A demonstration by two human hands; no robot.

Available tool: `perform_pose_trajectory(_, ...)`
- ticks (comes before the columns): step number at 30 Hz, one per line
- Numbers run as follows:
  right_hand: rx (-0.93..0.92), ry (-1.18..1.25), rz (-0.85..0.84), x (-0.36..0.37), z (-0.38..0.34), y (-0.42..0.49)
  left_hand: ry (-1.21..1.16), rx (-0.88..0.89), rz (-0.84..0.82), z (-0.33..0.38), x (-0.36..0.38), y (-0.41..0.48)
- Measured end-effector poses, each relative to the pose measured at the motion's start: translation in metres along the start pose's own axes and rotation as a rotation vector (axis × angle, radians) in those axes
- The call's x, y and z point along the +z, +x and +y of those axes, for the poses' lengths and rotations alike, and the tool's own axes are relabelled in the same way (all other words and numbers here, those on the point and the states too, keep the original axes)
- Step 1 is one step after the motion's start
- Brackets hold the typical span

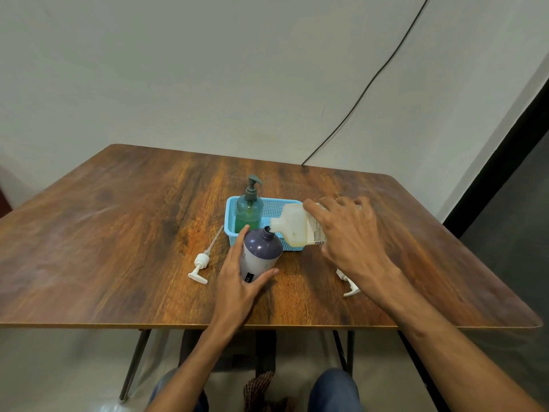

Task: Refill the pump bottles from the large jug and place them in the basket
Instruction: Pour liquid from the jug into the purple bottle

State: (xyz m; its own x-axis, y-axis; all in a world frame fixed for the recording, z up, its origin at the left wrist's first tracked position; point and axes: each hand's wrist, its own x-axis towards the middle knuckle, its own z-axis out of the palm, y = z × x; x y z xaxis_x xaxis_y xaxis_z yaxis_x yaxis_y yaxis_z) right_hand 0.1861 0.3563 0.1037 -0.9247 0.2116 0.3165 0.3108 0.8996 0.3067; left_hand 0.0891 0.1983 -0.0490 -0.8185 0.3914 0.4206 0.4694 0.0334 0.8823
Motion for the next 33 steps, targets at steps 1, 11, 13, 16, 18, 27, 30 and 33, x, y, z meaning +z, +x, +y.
perform_pose_trajectory(1, 0.002, 0.0, -0.002, 0.0, 0.0, 0.0002, 0.0, 0.002, 0.001, 0.0002, 0.0, -0.0001)
perform_pose_trajectory(11, 0.001, -0.018, 0.021, 0.0005, 0.0004, 0.0002, -0.005, 0.004, -0.006, 0.0006, -0.0002, 0.0002)
perform_pose_trajectory(13, 0.0, -0.019, 0.026, 0.0001, 0.0007, -0.0002, -0.009, 0.003, -0.011, 0.0004, 0.0, 0.0006)
perform_pose_trajectory(16, 0.0, -0.014, 0.028, 0.0002, -0.0001, -0.0001, -0.014, 0.005, -0.011, -0.0004, 0.0002, 0.0006)
perform_pose_trajectory(18, 0.002, -0.016, 0.028, 0.0008, -0.0003, 0.0003, -0.013, 0.005, -0.01, 0.0002, -0.0001, 0.0005)
perform_pose_trajectory(27, -0.007, -0.05, 0.042, 0.0038, 0.0016, 0.0024, 0.007, 0.021, 0.003, -0.0001, -0.0005, 0.0002)
perform_pose_trajectory(30, -0.009, -0.055, 0.046, 0.0042, 0.0023, 0.0027, 0.012, 0.023, 0.001, -0.002, 0.0001, 0.0003)
perform_pose_trajectory(33, -0.01, -0.053, 0.052, 0.0037, 0.0027, 0.002, 0.005, 0.024, -0.006, -0.0027, 0.0007, 0.0011)
